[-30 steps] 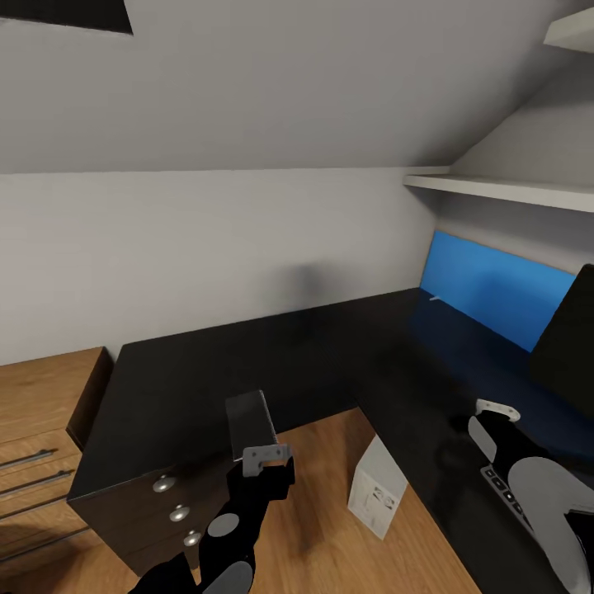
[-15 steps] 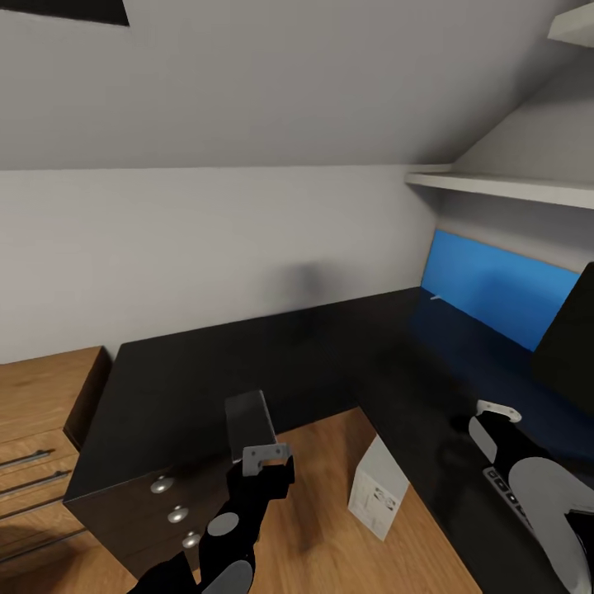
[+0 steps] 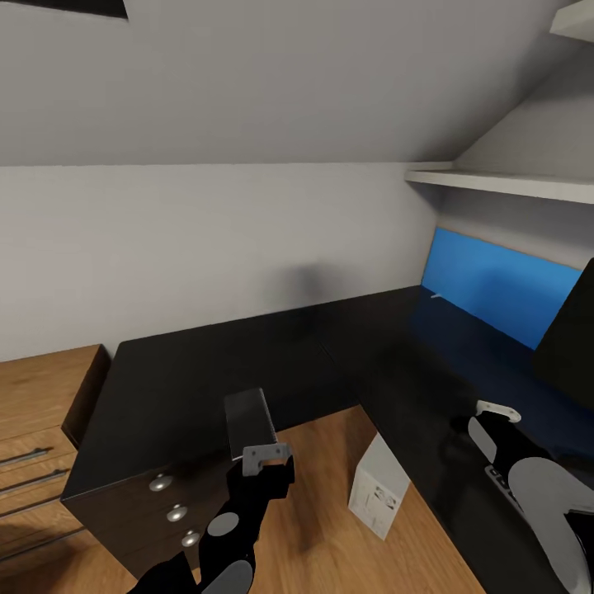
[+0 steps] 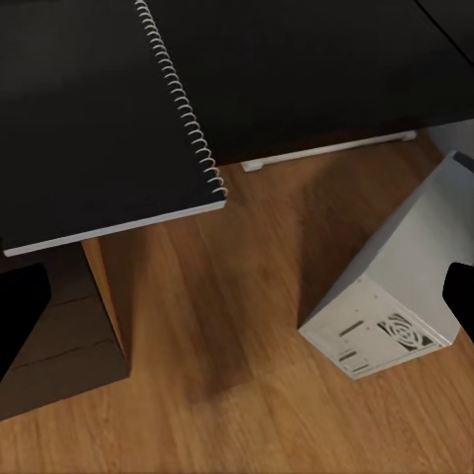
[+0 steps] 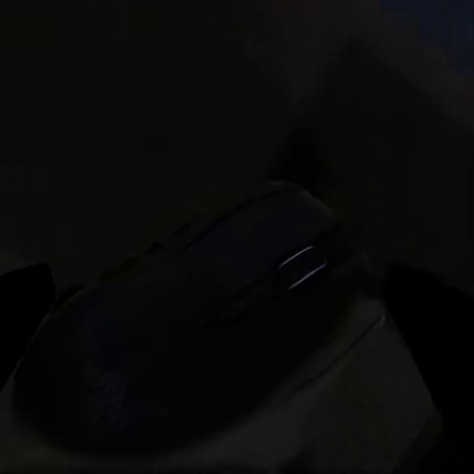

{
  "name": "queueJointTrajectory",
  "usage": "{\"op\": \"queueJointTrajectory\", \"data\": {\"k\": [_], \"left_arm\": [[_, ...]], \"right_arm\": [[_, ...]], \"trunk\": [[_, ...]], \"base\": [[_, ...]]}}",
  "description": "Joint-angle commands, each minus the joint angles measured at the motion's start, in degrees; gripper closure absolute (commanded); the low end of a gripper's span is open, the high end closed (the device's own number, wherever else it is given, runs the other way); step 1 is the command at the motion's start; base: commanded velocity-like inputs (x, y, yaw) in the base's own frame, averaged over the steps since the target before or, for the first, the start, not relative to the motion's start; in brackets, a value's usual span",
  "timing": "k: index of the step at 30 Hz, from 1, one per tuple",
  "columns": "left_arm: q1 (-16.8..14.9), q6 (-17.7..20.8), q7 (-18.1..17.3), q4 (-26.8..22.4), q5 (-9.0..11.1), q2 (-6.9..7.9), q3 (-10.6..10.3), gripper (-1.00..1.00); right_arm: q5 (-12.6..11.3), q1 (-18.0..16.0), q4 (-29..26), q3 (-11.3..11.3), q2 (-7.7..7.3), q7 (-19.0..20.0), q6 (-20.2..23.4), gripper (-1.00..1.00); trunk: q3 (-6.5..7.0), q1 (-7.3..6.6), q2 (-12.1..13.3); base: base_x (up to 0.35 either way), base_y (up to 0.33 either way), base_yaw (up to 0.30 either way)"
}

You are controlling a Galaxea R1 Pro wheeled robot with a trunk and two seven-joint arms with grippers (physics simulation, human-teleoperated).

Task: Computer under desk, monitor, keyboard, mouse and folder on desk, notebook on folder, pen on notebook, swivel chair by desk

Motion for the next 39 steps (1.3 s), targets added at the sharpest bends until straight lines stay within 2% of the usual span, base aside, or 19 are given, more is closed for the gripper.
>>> {"op": "queueJointTrajectory", "data": {"k": [1, 16, 21, 26, 29, 32, 37, 39], "left_arm": [[-0.1, 0.3, 0.4, -0.1, 0.2, 0.03, -0.1, -1.0], [-0.1, 0.3, 0.4, -0.1, 0.2, 0.05, 0.0, -1.0], [-0.1, 0.3, 0.4, 0.0, 0.2, 0.07, 0.0, -1.0], [-0.1, 0.3, 0.4, 0.0, 0.3, 0.04, 0.0, -1.0], [-0.1, 0.3, 0.4, 0.0, 0.3, 0.04, 0.0, -1.0], [-0.1, 0.3, 0.4, 0.0, 0.3, 0.03, 0.0, -1.0], [-0.1, 0.3, 0.4, 0.0, 0.3, 0.03, 0.0, -1.0], [-0.1, 0.3, 0.4, 0.0, 0.3, 0.03, 0.0, -1.0]], "right_arm": [[-0.6, 0.0, -0.1, 0.0, 0.0, -0.3, 0.2, -1.0], [-0.6, 0.0, -0.7, 0.0, 0.05, -0.2, 0.1, -1.0], [-0.9, 0.0, -6.2, -0.2, 0.9, -0.5, -0.3, -1.0], [-0.9, 0.1, -10.5, -0.2, 3.63, -1.5, -0.2, -1.0], [-1.0, 0.2, -13.4, -0.3, 5.8, -4.6, -0.2, -1.0], [-1.0, 0.9, -17.6, -0.3, 8.77, -9.0, -0.1, -1.0], [-0.7, 2.0, -19.3, -0.2, 12.06, -10.5, -0.2, -1.0], [-0.6, 2.3, -19.4, -0.2, 12.85, -10.7, -0.2, -1.0]], "trunk": [[-0.06, 0.0, 0.0], [-0.06, 0.0, 0.0], [-0.06, 0.0, 0.0], [-0.06, 0.0, 0.0], [-0.06, 0.0, 0.0], [-0.06, 0.0, 0.0], [-0.06, 0.0, 0.0], [-0.06, 0.0, 0.0]], "base": [[0.0, 0.0, 0.0], [0.0, 0.0, 0.0], [0.0, 0.0, 0.0], [0.0, 0.0, 0.0], [0.0, 0.0, 0.0], [0.0, 0.0, 0.085], [0.0, 0.0, 0.23], [0.0, 0.0, 0.268]]}}
